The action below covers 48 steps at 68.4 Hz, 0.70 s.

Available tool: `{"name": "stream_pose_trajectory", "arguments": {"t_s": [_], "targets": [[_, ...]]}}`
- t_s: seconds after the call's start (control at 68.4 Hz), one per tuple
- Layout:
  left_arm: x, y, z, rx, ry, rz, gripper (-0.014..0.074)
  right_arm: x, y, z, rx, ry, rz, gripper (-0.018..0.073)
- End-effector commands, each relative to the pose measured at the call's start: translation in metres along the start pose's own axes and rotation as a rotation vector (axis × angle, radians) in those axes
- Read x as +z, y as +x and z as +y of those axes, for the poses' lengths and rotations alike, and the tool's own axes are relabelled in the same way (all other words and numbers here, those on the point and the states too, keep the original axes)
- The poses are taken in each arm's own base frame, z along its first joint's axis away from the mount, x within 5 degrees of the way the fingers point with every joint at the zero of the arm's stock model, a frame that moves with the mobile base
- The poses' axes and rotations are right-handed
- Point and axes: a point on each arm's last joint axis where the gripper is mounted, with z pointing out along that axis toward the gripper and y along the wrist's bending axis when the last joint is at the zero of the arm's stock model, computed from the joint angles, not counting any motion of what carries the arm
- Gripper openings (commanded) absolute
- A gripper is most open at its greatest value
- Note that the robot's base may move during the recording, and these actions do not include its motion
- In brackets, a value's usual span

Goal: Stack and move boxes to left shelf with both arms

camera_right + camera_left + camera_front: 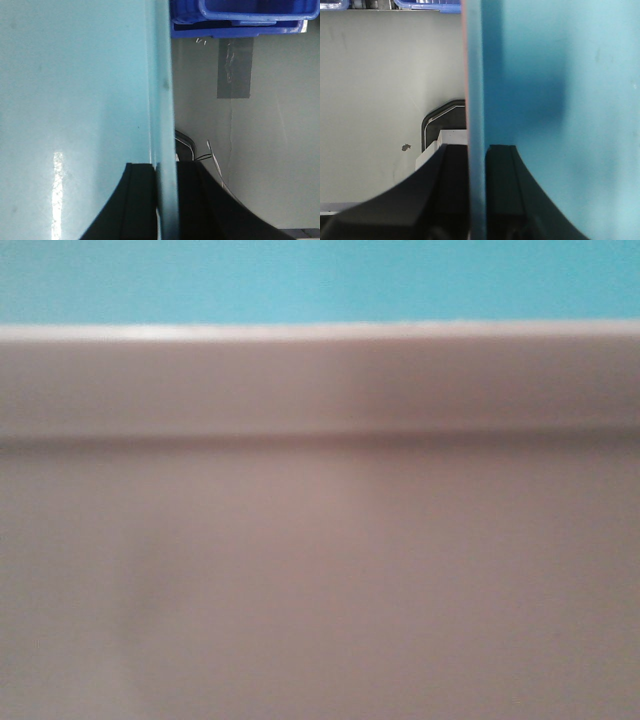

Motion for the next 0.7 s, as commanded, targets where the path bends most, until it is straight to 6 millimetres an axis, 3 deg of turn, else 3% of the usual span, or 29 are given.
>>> {"name": "stream_pose_trajectory", "arguments": {"t_s": [0.0, 0.687], "targets": [[-0.0219, 0.0092, -0.0001, -0.005, 0.050, 0.045, -0.0012, -0.0161, -0.0007, -0.0043, 0.012, -0.016, -0.021, 0.0057], [-0.0217, 0.0003, 0.0030, 0.051, 0.020, -0.048, -0.0012, -0.0164, -0.0063, -0.0004, -0.035, -0.059, -0.083, 0.0057]]}}
